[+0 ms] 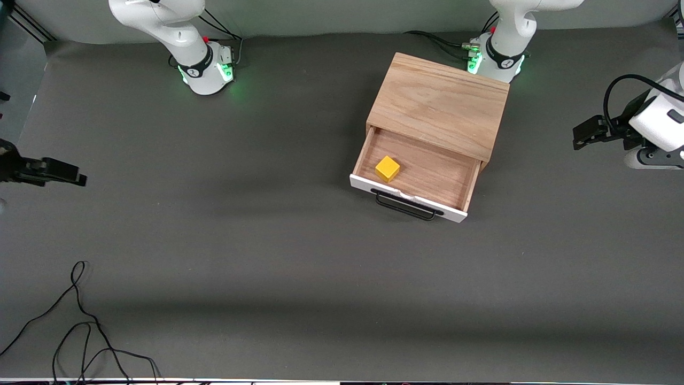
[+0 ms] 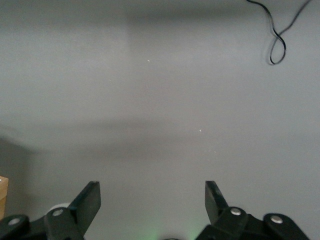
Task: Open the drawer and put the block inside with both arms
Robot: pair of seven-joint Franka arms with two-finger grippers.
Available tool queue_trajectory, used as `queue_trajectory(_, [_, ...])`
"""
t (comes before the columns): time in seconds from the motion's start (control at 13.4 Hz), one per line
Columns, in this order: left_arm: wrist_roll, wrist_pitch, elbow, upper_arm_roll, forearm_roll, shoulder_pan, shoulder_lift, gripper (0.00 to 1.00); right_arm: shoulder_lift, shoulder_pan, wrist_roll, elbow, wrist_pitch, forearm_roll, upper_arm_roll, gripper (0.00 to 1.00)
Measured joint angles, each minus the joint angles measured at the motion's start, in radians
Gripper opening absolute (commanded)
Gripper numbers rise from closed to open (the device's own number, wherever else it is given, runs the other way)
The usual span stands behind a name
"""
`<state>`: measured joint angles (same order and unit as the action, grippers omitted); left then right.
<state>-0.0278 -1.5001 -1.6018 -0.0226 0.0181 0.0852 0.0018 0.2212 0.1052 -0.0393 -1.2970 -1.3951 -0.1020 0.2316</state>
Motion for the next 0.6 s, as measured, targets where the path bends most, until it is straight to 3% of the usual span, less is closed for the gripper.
queue_trajectory(0.22, [0.000, 0.000, 0.000, 0.000, 0.000, 0.000, 0.000, 1.00, -0.097, -0.020, -0.003, -0.153, -0.100, 0.011, -0.024, 0.95])
queue_trajectory(0.37, [0.000, 0.000, -0.001, 0.000, 0.000, 0.000, 0.001, 1.00, -0.172, -0.041, -0.003, -0.281, -0.161, 0.052, -0.086, 0.96])
queue_trajectory(0.6, [0.001, 0.000, -0.001, 0.000, 0.000, 0.001, 0.001, 1.00, -0.207, -0.046, -0.003, -0.337, -0.176, 0.064, -0.123, 0.96])
